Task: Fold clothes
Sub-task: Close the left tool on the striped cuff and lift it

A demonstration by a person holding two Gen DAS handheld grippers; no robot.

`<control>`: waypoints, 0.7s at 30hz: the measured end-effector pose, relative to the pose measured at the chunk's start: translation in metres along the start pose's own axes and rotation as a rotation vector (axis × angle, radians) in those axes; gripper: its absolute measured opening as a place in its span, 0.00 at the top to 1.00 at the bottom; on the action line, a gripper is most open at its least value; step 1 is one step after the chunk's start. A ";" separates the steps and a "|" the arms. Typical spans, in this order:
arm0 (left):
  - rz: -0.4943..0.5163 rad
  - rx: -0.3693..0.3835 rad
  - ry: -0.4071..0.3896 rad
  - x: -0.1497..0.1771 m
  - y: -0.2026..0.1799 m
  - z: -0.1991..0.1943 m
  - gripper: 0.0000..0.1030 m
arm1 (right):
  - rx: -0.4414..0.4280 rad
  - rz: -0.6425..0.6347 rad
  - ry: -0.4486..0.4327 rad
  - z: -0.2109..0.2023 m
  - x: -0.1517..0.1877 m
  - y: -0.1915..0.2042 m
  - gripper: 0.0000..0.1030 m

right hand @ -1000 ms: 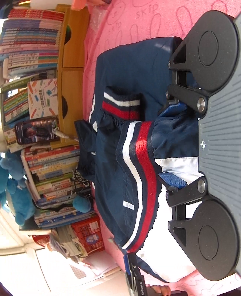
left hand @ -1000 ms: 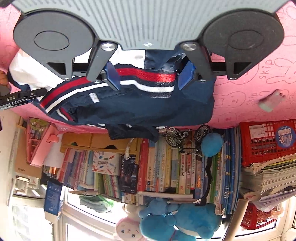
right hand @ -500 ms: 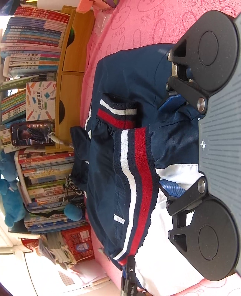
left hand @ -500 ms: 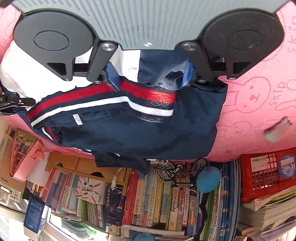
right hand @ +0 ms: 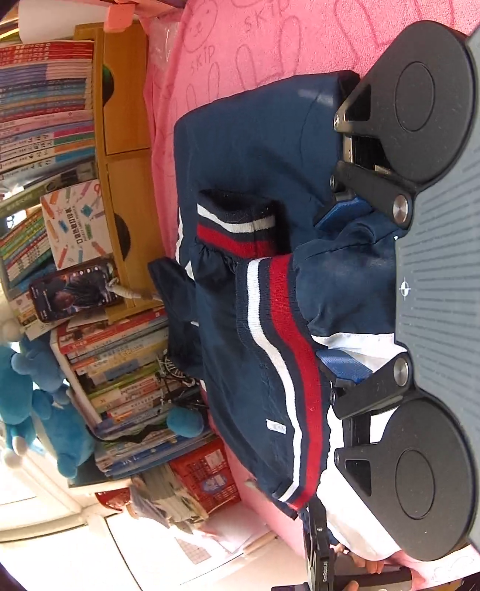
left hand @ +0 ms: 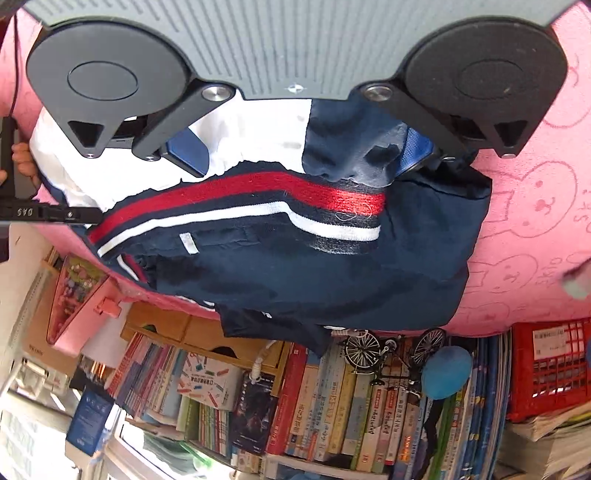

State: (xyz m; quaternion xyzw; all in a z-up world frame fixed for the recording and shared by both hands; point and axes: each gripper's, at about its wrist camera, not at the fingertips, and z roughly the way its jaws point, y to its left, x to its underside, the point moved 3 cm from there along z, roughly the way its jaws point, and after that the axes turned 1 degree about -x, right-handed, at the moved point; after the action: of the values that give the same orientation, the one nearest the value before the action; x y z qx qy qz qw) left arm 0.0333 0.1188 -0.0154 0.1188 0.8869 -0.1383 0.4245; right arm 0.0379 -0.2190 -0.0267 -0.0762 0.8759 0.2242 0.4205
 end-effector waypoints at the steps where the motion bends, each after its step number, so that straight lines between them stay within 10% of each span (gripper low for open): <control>1: 0.037 -0.032 0.011 0.001 -0.006 0.002 0.00 | -0.005 -0.013 0.008 0.002 0.000 0.003 0.08; 3: 0.072 -0.059 0.004 0.003 -0.012 0.000 0.06 | 0.000 -0.052 0.028 0.005 0.002 0.011 0.00; 5: 0.044 -0.064 -0.031 0.005 -0.010 -0.010 0.34 | 0.021 -0.107 0.051 0.006 0.004 0.020 0.01; 9: 0.046 -0.087 -0.114 0.004 -0.010 -0.040 0.78 | 0.077 -0.152 0.058 -0.010 0.014 0.038 0.54; 12: 0.054 -0.077 -0.186 -0.006 -0.018 -0.064 0.82 | 0.054 -0.120 0.030 -0.032 0.011 0.045 0.81; 21: 0.214 -0.170 -0.385 -0.122 -0.035 -0.054 0.82 | 0.233 -0.395 -0.277 -0.061 -0.080 0.083 0.85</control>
State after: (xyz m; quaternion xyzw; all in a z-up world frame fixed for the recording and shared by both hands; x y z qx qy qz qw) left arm 0.0571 0.0938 0.1177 0.1473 0.7804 -0.0372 0.6065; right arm 0.0189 -0.1779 0.0955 -0.1654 0.7980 0.0436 0.5779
